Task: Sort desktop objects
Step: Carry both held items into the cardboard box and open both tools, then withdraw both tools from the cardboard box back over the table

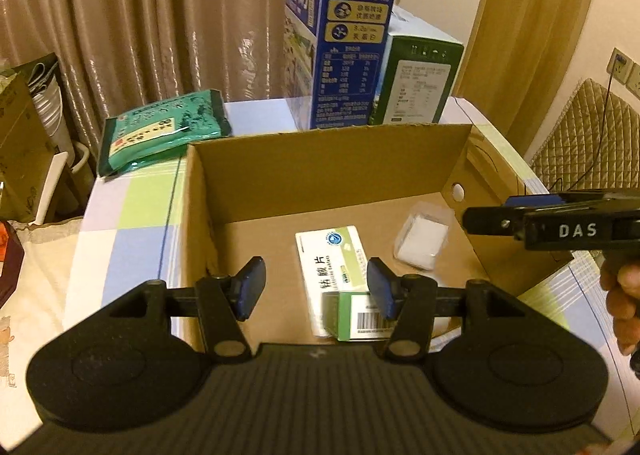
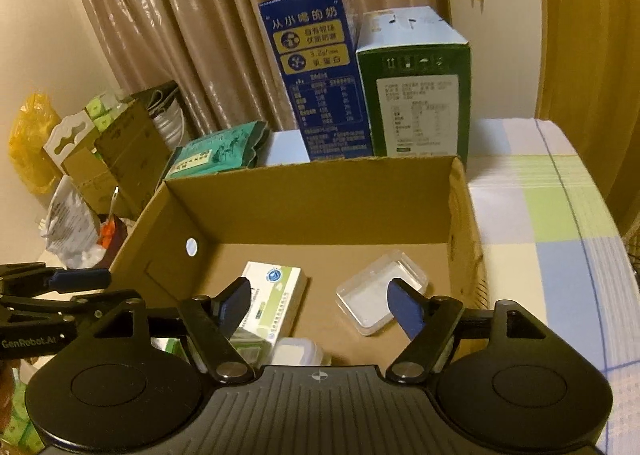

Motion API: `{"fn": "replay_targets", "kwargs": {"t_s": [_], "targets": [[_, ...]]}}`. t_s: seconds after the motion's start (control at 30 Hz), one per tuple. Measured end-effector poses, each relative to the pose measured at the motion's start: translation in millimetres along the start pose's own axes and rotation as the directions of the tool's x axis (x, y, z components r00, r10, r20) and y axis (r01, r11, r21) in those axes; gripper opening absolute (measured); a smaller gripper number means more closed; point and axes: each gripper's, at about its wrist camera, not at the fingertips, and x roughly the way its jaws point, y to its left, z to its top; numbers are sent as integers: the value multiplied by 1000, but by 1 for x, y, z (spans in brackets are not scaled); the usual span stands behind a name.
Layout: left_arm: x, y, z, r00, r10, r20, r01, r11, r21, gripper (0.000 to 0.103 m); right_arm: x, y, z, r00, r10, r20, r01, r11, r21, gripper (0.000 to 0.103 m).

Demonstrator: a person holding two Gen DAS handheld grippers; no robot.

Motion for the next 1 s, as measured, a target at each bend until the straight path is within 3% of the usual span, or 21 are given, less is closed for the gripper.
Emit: {"fn": "replay_targets", "kwargs": {"t_s": [0.43, 0.6, 0.77, 0.87, 1.0], "targets": [[-66, -1, -29, 999, 20, 33, -20, 1000, -15, 57, -85, 24, -36, 1000, 5, 20, -3, 998, -66, 87], [-99, -8, -52, 999, 25, 40, -25, 1000, 0, 65, -117, 32, -60, 1000, 6, 9, -5, 991, -136, 92], [-127, -20, -77, 999, 27, 39, -28, 999, 45, 75, -145, 39, -88, 1000, 7, 0, -7, 969, -249, 93], [-139, -29, -91, 999, 19, 38, -22, 996, 84, 84, -157, 42, -106, 1000, -1, -3, 0, 944, -331, 94], [-150, -39, -112, 1000, 1, 24, -4, 993, 120, 87, -171, 46, -131, 1000, -20, -1, 18, 900, -435, 94]]}}
